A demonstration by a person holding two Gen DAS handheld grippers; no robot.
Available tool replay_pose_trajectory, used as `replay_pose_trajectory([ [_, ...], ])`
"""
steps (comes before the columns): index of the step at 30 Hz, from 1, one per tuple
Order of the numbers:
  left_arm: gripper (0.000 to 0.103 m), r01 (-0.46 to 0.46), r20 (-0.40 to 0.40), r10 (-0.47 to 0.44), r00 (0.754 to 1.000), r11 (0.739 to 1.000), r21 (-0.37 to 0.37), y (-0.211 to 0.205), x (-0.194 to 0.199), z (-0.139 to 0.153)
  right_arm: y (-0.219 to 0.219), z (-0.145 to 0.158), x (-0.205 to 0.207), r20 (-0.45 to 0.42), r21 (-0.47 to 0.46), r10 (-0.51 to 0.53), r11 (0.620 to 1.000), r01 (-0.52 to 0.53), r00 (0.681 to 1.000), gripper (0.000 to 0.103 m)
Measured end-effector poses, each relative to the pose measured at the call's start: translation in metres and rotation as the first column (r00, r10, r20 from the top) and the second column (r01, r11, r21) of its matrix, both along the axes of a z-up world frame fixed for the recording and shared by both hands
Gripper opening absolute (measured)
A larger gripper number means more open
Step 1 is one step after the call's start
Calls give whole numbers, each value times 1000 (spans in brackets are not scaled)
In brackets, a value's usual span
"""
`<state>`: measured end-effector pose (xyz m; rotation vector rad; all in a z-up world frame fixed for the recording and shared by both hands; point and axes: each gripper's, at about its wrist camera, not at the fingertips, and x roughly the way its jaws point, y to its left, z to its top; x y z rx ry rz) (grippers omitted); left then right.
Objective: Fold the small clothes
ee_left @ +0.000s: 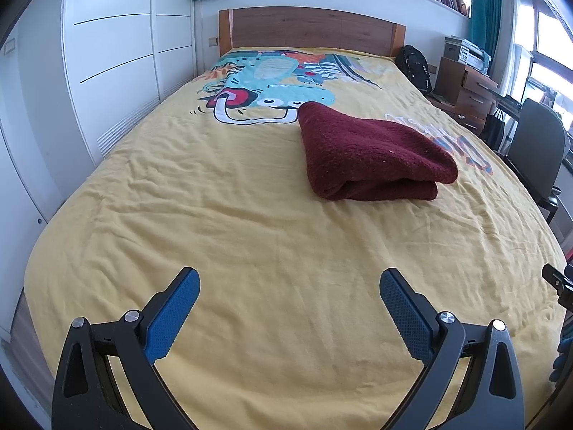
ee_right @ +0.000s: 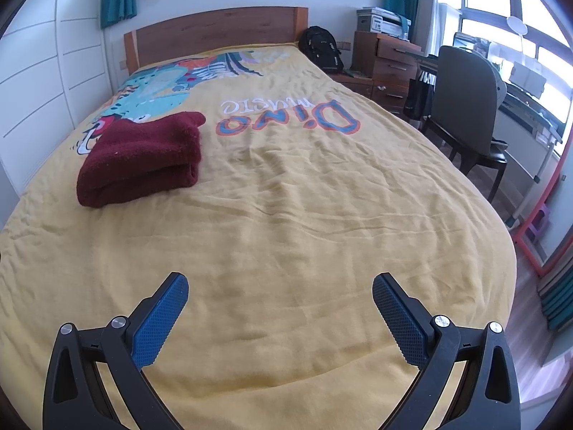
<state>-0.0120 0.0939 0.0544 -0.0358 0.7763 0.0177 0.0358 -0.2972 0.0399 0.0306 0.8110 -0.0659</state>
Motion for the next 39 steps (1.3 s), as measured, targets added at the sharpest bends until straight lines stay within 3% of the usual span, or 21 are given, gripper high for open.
replay_pose_trajectory([
  [18,99,5,4,-4,1000,1000,-15,-4,-9,2,3,3,-7,12,9,5,1000,-5,1000,103],
  [39,99,10,16,-11,1000,1000,23,-17,-16,7,0,9,-16,26,30,1,1000,-1,1000,103],
])
